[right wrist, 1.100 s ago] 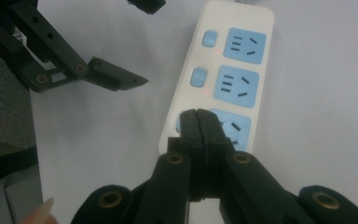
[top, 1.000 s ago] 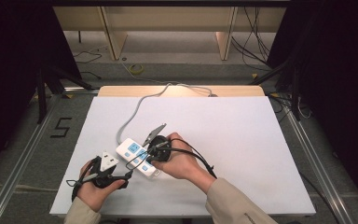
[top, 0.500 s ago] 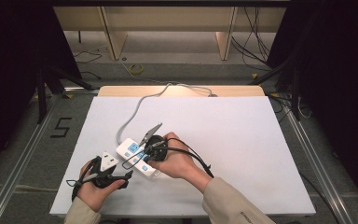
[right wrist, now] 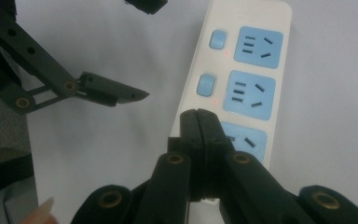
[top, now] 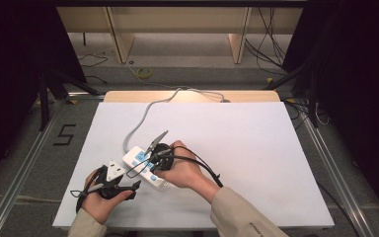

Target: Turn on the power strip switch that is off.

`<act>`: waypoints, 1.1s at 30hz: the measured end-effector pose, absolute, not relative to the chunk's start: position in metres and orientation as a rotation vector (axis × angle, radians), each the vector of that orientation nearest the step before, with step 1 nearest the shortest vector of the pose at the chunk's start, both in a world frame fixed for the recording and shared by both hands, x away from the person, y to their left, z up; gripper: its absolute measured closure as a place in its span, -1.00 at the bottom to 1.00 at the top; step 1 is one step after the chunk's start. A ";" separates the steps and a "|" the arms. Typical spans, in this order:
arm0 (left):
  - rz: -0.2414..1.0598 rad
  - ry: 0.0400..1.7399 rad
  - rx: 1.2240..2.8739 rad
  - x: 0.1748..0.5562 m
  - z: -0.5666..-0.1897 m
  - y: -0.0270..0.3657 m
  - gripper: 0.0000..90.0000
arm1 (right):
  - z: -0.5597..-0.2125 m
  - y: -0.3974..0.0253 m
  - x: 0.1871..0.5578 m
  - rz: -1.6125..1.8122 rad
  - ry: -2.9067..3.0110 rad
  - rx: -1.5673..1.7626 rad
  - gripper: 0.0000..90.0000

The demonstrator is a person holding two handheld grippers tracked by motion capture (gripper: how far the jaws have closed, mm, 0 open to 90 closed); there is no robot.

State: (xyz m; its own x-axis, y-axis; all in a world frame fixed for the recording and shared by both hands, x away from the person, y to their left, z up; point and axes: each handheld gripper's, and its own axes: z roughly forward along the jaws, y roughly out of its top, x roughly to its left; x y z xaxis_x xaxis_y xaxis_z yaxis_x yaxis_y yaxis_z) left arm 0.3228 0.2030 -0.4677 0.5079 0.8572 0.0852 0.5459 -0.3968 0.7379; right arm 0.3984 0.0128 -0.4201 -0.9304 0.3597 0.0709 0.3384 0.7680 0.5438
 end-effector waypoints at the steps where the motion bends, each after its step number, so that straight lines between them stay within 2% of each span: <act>1: 0.612 1.142 2.098 0.323 -0.468 0.203 -0.52 | -0.421 0.013 0.399 0.885 2.922 0.575 1.00; 33: 0.601 1.144 2.098 0.323 -0.469 0.201 -0.53 | -0.442 0.029 0.403 0.791 2.962 0.589 1.00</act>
